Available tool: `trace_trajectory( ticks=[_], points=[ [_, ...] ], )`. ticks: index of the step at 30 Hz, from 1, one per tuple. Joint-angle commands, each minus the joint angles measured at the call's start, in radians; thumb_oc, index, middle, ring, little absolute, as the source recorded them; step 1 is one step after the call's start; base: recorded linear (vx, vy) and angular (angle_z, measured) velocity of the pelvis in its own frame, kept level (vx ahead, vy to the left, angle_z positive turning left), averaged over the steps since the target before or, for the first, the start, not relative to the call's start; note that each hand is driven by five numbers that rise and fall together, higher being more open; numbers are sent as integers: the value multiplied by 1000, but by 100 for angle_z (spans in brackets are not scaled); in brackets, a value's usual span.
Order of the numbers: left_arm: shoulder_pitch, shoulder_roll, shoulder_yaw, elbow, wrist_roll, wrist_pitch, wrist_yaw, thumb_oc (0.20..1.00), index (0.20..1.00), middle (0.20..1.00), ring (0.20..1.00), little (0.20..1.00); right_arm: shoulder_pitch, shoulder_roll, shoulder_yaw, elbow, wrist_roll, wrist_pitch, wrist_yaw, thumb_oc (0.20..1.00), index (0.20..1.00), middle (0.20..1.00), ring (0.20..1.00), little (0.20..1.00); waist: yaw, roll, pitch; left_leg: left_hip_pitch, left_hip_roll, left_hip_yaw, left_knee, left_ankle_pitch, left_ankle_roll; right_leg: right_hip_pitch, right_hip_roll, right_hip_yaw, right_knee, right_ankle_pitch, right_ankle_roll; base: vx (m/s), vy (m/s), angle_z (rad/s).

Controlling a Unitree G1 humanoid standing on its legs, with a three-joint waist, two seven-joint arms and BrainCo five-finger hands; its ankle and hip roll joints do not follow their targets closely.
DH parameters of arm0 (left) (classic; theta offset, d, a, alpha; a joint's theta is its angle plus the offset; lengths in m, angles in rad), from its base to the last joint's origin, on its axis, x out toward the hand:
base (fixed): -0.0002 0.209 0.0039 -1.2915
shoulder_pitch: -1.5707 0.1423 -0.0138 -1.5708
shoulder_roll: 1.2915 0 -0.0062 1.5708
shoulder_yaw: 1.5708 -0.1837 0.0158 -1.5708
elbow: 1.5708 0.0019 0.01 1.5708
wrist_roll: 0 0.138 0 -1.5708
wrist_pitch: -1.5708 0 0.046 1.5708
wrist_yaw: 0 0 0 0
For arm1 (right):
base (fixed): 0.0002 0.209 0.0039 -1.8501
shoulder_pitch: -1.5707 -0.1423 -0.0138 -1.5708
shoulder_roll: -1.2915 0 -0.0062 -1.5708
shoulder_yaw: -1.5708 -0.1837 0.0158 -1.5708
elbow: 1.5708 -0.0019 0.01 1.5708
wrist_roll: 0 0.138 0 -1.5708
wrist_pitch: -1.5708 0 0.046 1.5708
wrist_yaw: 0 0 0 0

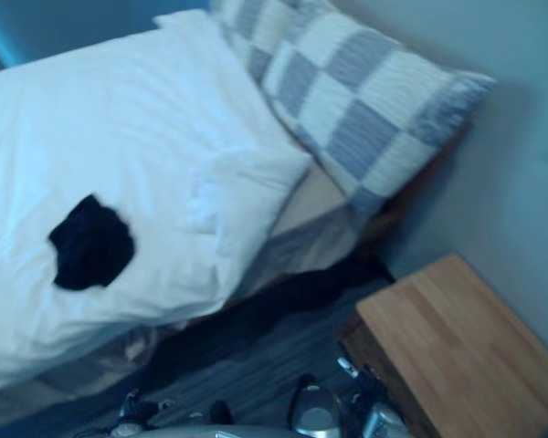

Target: Tidy up the quilt and then pick up the clothes from the bed and put them into the laundry hamper.

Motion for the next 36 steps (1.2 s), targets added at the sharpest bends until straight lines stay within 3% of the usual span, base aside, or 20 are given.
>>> trace_trajectory(
  ticks=[1, 2, 3, 6, 7, 9, 11, 15, 16, 19, 20, 21, 23, 25, 26, 28, 34, 36],
  points=[
    [0, 8, 13, -34, -32, -10, 40, 1000, 1000, 1000, 1000, 1000, -47, -6, -14, -57, -18, -30, -37, 1000, 1000, 1000, 1000, 1000, 33, -20, 51, 9, 70, 5, 15, 3, -41, 74, -21, -4, -189, 118, 122, -79, 97, 53],
    [1, 13, 16, -36, -27, -10, 39, 1000, 1000, 1000, 1000, 1000, -48, -9, -12, -64, -19, -32, -46, 1000, 1000, 1000, 1000, 1000, 43, -22, 52, 0, 67, -2, 9, 10, -41, 79, -28, -7, -182, 114, 127, 13, 147, 49],
    [10, 37, 34, -35, -32, 22, 44, 1000, 1000, 1000, 1000, 1000, -45, -13, -3, -104, -41, -31, -79, 1000, 1000, 1000, 1000, 1000, 72, -27, 66, -33, 41, -57, -3, 25, -30, 74, -70, 8, -120, 107, 132, 29, 134, 61],
    [29, 69, 59, -12, 15, 25, 53, 1000, 1000, 1000, 1000, 1000, -45, -7, 0, -106, 49, -65, -85, 1000, 1000, 1000, 1000, 1000, 77, -25, 88, -50, 45, -110, 4, 29, -18, 25, -75, 84, -29, 97, 115, 17, -21, 103],
    [36, 89, 71, 7, -4, 22, 49, 1000, 1000, 1000, 1000, 1000, -37, -7, -5, -115, 107, -132, -64, 1000, 1000, 1000, 1000, 1000, 49, -28, 92, -49, 26, -186, -19, 18, -12, -10, -12, 195, -92, 109, 124, 74, -100, 99],
    [48, 125, 102, 5, -15, 44, 15, 1000, 1000, 1000, 1000, 1000, -24, -19, -4, -219, 101, -193, -57, 1000, 1000, 1000, 1000, 1000, 21, -40, 87, -37, -2, -230, -38, 1, -15, 1, 31, 280, -198, 142, 136, 166, -132, 100],
    [68, 133, 130, 2, -39, 40, 11, 1000, 1000, 1000, 1000, 1000, -21, -33, 6, -313, 47, -218, -60, 1000, 1000, 1000, 1000, 1000, 22, -46, 82, -35, 0, -224, -43, 4, -14, 5, 34, 274, -237, 165, 141, 94, -99, 113],
    [121, 107, 175, -14, -9, 23, -37, 1000, 1000, 1000, 1000, 1000, -55, -161, -35, -780, -220, -114, -179, 1000, 1000, 1000, 1000, 1000, 9, -62, 84, -51, 30, -199, -33, 12, -38, 18, 48, 291, -292, 169, 136, 79, -64, 37],
    [121, 91, 168, -4, 6, 16, -37, 1000, 1000, 1000, 1000, 1000, -111, -245, -62, -878, -331, -83, -252, 1000, 1000, 1000, 1000, 1000, 9, -68, 90, -59, 43, -187, -31, 14, -50, 17, 48, 292, -298, 166, 138, 79, -8, -1],
    [96, 85, 161, 7, 2, 11, -45, 1000, 1000, 1000, 1000, 1000, -265, -359, -80, -923, -416, 51, -373, 1000, 1000, 1000, 1000, 1000, 21, -86, 107, -81, 64, -181, -20, 19, -64, 6, 50, 285, -296, 163, 138, 31, -38, -4],
    [81, 87, 155, 12, 15, 9, -31, 1000, 1000, 1000, 1000, 1000, -337, -392, -80, -902, -448, 110, -427, 1000, 1000, 1000, 1000, 1000, 30, -94, 114, -91, 71, -183, -17, 21, -69, 3, 52, 283, -299, 163, 137, 17, -127, -5],
    [61, 98, 147, 15, 13, 11, -13, 1000, 1000, 1000, 1000, 1000, -454, -453, -79, -822, -474, 214, -485, 1000, 1000, 1000, 1000, 1000, 47, -106, 127, -110, 81, -190, -10, 25, -77, 1, 58, 277, -310, 165, 135, 15, -106, -1],
    [49, 115, 139, 20, 3, 10, -27, 1000, 1000, 1000, 1000, 1000, -549, -503, -69, -721, -485, 258, -519, 1000, 1000, 1000, 1000, 1000, 67, -115, 136, -122, 85, -191, -8, 29, -83, 2, 61, 264, -321, 170, 136, 13, -75, 10],
    [41, 127, 137, 21, 8, 9, -38, 1000, 1000, 1000, 1000, 1000, -614, -535, -56, -660, -489, 287, -520, 1000, 1000, 1000, 1000, 1000, 81, -119, 142, -129, 89, -193, -6, 31, -86, 2, 61, 255, -326, 173, 138, 6, -72, 26],
    [28, 162, 122, 20, 17, 13, -55, 1000, 1000, 1000, 1000, 1000, -751, -606, -8, -487, -505, 304, -485, 1000, 1000, 1000, 1000, 1000, 121, -128, 158, -150, 95, -200, -4, 37, -93, -1, 62, 231, -335, 179, 140, 10, -87, 22],
    [17, 191, 112, 16, -5, 30, -60, 1000, 1000, 1000, 1000, 1000, -889, -651, 92, -335, -532, 325, -436, 1000, 1000, 1000, 1000, 1000, 147, -132, 172, -168, 96, -212, 1, 40, -97, -7, 64, 219, -337, 181, 141, 29, -72, 11],
    [-1, 249, 102, 13, -8, 21, -82, 1000, 1000, 1000, 1000, 1000, -1115, -679, 409, -10, -704, 396, -365, 1000, 1000, 1000, 1000, 1000, 215, -143, 212, -229, 99, -241, 4, 55, -106, -27, 72, 184, -361, 189, 139, -14, -71, 18],
    [-1, 248, 102, 13, -8, 21, -82, 1000, 1000, 1000, 1000, 1000, -1115, -679, 409, -10, -704, 396, -365, 1000, 1000, 1000, 1000, 1000, 215, -143, 212, -229, 99, -241, 4, 55, -106, -27, 72, 184, -361, 189, 139, -13, -11, 18]
  ],
)
